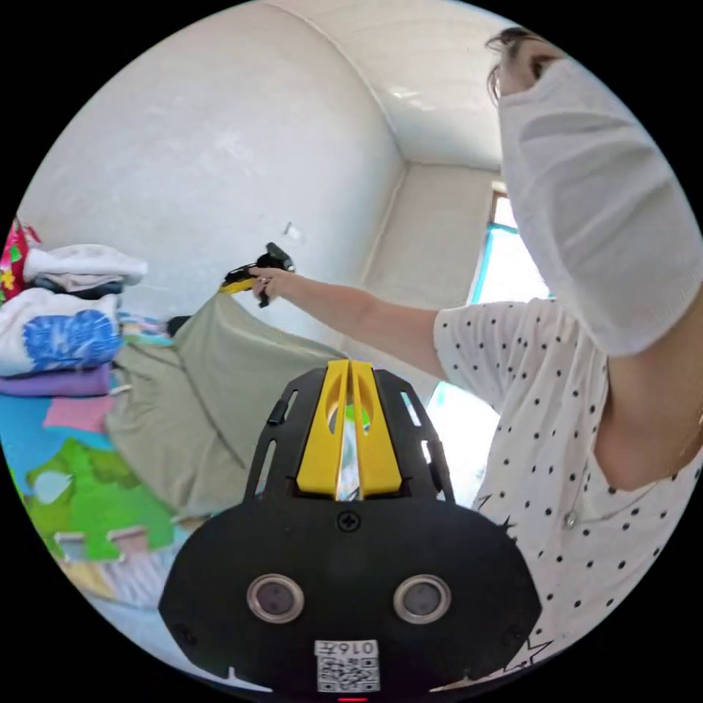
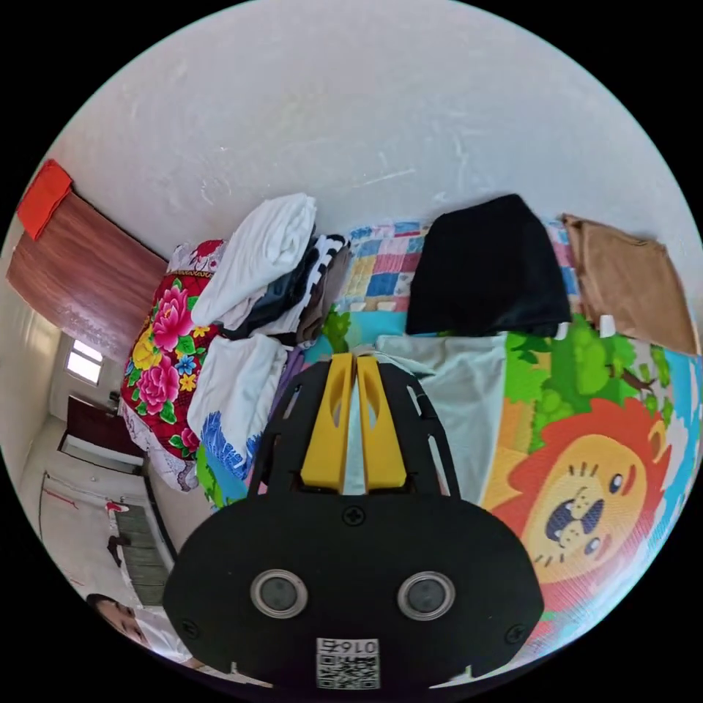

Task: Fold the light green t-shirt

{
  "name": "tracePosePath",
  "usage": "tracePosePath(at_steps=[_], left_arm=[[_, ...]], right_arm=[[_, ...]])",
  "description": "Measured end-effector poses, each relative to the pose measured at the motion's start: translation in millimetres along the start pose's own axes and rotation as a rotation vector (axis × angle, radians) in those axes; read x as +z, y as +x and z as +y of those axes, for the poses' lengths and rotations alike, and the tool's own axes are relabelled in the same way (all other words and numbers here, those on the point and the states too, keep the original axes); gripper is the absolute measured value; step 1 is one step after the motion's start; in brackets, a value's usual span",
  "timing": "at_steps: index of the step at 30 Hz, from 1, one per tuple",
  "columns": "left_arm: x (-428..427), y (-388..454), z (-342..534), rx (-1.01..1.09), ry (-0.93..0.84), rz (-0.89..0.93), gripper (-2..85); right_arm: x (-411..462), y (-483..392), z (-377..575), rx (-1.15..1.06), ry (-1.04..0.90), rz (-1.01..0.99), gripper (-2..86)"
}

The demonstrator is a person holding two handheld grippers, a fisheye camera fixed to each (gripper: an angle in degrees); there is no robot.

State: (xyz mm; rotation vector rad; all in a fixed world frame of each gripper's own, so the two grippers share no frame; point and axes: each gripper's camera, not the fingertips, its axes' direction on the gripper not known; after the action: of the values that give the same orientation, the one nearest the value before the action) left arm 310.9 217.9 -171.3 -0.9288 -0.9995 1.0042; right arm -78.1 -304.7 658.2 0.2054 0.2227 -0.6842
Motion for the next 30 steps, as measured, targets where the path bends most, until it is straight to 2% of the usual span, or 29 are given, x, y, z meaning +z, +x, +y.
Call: tracePosePath(at_steps=[4, 7, 9, 12, 16, 20, 24, 27, 30], left_arm=[[-2.0, -10.7, -0.8, 0.009, 0.118, 0.011, -1.0], [-26.5, -25.1, 11.2, -0.011, 0.184, -0.052, -1.0], [-52.4, -38.6, 27.1, -0.042, 0.208, -0.153, -1.0], [-86.8, -56.6, 51.7, -0.1, 0.212, -0.248, -1.0], [-118.7, -78.5, 95.0, -0.218, 0.149, -0.371, -1.0], [-137.5, -103.1, 144.4, -0.377, 0.057, -0.476, -1.0], [-153.2, -111.8, 172.1, -0.422, 0.035, -0.496, -1.0], [-157.4, -111.4, 179.2, -0.409, 0.033, -0.495, -1.0], [-157.6, -112.2, 184.5, -0.409, 0.034, -0.505, -1.0]], right_arm=[[-117.8, 1.1, -22.0, 0.016, 0.145, 0.062, 0.0], [-150.2, -36.5, -48.8, -0.057, 0.206, 0.1, 0.0], [-136.4, -66.2, -70.5, -0.099, 0.179, 0.131, 0.0], [-68.8, -118.5, -104.7, -0.166, 0.086, 0.145, -0.1], [80.5, -177.4, -129.5, -0.227, -0.13, 0.188, -0.1], [203.2, -210.3, -125.6, -0.288, -0.309, 0.389, 0.0], [217.4, -230.6, -128.7, -0.317, -0.293, 0.447, 0.3], [192.7, -239.1, -143.5, -0.294, -0.333, 0.359, 0.7], [160.6, -239.3, -155.6, -0.254, -0.373, 0.174, 1.9]])
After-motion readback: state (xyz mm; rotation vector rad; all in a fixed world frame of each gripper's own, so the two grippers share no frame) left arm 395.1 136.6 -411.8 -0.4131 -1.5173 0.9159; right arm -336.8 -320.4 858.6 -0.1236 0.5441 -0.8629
